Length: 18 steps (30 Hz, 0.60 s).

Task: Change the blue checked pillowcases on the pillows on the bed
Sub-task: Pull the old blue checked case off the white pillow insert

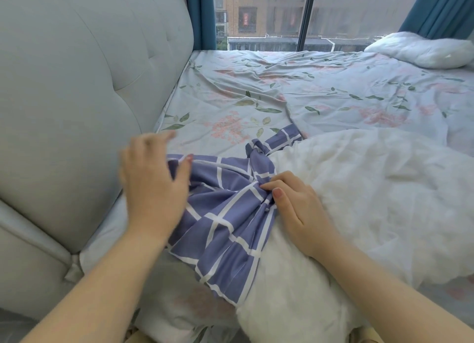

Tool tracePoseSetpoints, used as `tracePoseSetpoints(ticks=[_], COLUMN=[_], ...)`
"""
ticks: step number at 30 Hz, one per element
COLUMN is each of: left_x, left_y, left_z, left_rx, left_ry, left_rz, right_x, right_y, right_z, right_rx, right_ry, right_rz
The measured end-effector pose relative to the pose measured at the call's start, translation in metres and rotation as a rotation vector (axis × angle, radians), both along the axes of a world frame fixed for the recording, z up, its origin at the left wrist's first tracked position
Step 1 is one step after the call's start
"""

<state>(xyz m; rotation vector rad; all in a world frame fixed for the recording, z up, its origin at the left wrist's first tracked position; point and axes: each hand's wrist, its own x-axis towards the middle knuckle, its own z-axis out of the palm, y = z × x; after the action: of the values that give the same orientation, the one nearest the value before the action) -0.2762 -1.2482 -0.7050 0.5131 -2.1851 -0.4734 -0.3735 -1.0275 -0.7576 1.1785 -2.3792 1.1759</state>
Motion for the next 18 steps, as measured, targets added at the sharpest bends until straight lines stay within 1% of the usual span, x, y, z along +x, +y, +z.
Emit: tracePoseSetpoints(ticks=[1,2,4,6,11,15,18], left_x=[-0.001,-0.002,-0.008,-0.016,-0.03,-0.029,-0.028], left_y=[0.011,0.018,0.031,0.039,0.04,0.036,0.033], left_z=[0.0,-0.005,-0.013,-0.023,-0.025,-0.024,-0.023], left_rx=[-0.077,-0.07,0.106,0.246,0.432,0.556,0.603], left_ry=[-0.005,-0.046,-0.192,-0.274,-0.148,-0.102,-0.082], left_rz=[-0.113,-0.206,-0.307,-0.297,-0.266,-0.284,-0.277], right_x=[0.0,0.0,-0.001,-0.001,0.0,0.0,0.0], right_y=[-0.001,-0.001,-0.001,-0.001,0.001,0.001,0.0], right_z=[0.0,-0.001,-0.001,-0.002,-0.001,-0.001,0.0], right_rx=[0.001,0.003,0.013,0.03,0.036,0.045,0.032], right_ry=[0.003,0.006,0.008,0.012,0.0,0.001,-0.004], right_rz=[0.0,0.0,-0.002,-0.006,0.006,0.006,0.014])
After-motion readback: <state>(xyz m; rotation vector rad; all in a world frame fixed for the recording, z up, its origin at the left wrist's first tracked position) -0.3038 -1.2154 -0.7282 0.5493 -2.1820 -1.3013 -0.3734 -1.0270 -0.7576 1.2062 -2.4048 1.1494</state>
